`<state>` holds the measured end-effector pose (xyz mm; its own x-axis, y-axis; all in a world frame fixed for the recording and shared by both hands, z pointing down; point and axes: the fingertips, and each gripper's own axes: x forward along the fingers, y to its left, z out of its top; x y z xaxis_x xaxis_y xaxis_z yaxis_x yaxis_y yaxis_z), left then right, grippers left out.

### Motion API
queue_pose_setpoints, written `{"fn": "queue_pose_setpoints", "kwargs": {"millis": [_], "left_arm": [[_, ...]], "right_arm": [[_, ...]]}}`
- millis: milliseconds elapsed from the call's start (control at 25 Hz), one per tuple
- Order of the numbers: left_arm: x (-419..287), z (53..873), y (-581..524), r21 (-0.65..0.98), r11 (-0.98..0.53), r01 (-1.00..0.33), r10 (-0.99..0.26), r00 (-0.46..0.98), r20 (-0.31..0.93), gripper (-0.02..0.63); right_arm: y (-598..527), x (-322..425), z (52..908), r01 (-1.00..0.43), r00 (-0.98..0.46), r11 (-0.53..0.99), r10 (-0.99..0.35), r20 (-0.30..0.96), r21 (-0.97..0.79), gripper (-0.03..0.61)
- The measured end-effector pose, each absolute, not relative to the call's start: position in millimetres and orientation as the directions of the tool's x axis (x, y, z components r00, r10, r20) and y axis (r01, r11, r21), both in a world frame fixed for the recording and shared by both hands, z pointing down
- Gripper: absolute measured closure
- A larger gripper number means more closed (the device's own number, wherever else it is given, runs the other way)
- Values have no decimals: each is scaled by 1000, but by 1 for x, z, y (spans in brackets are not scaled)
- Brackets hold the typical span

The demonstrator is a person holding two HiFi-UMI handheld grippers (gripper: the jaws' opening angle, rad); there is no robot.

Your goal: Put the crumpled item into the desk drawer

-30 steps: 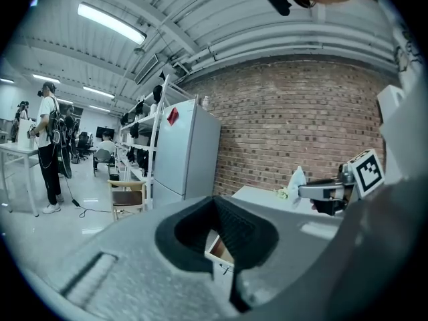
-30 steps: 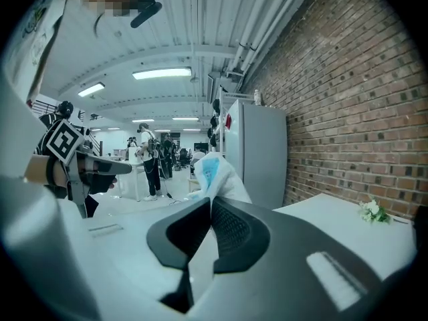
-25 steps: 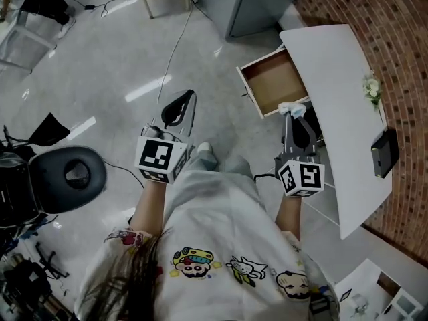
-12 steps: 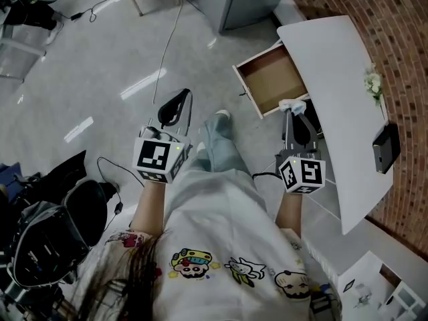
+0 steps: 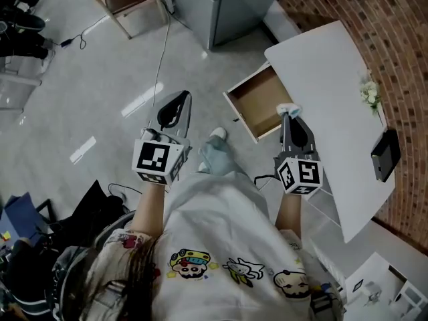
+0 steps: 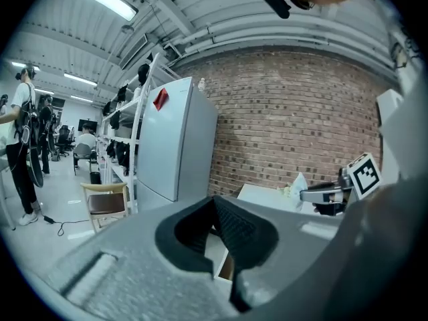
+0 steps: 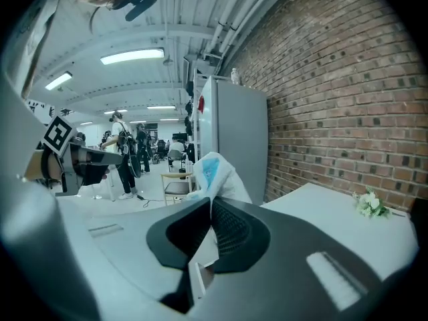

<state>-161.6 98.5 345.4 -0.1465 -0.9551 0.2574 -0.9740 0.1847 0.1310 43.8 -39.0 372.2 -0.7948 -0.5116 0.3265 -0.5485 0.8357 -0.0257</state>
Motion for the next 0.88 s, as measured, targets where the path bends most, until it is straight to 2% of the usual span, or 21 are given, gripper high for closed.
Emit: {"fn": "queue_pose_setpoints", "kwargs": {"millis": [440, 880], "left_arm": [[-173, 324, -31, 88, 18, -996, -973, 3, 231, 615], [-146, 329, -108, 109, -199, -974, -945, 220, 243, 614]], "right_arm": [[-128, 46, 365, -652, -724, 757, -613, 316, -26, 566], [-162, 77, 361, -787, -584, 617, -745, 322, 0, 566]]}}
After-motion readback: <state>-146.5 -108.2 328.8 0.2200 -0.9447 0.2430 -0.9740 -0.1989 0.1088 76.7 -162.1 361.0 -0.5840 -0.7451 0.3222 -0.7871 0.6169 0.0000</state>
